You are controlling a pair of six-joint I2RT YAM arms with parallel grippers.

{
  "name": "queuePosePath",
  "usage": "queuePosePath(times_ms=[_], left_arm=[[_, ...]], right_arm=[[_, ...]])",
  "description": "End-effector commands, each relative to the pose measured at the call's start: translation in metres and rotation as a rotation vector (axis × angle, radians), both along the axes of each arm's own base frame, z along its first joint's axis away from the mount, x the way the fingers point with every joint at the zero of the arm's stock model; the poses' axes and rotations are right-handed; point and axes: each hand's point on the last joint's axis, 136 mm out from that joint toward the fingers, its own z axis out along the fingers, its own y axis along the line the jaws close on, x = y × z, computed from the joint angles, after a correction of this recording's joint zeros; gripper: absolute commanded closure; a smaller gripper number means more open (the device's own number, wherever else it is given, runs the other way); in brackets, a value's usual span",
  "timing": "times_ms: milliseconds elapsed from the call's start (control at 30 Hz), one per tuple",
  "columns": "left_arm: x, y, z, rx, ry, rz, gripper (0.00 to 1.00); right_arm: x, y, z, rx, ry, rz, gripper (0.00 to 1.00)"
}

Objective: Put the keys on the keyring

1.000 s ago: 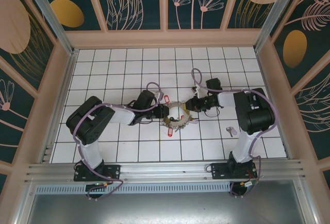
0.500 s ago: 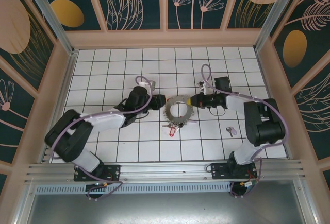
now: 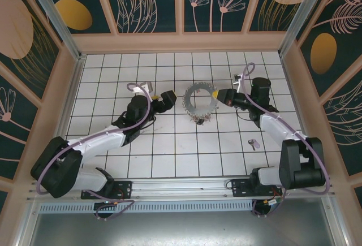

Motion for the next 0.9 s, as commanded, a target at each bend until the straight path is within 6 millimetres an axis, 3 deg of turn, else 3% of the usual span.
queuePosePath(times_ms=[0, 167, 367, 600, 700, 800, 867], left_arm=[[-0.002, -0.028, 0.032, -0.182, -0.042, -0.12, 0.02], [-0.005, -0.058, 0.044, -0.311, -0.039, -0.264, 0.02], [-0.004, -0.078, 0.052, -0.394, -0.04, -0.357, 0.11], [0.002, -0.092, 0.046, -0.441, 0.003, -0.396, 0.35], [0.005, -0.091, 0.049, -0.457, -0.007, -0.38, 0.5], [0.006, -0.09, 0.057, -0.449, -0.034, -0.38, 0.73], [0.006, -0.089, 0.061, -0.43, -0.048, -0.376, 0.8]], right_arm=[[0.004, -0.003, 0.034, 0.07, -0.071, -0.049, 1.0], [0.006, -0.003, 0.045, 0.105, -0.079, -0.069, 1.0], [0.005, -0.001, 0.052, 0.134, -0.08, -0.071, 1.0], [0.002, 0.01, 0.059, 0.149, -0.091, -0.046, 1.0], [0.001, 0.012, 0.06, 0.149, -0.087, -0.044, 1.0], [0.001, 0.011, 0.06, 0.141, -0.096, -0.055, 1.0], [0.0, 0.009, 0.061, 0.128, -0.11, -0.065, 1.0]])
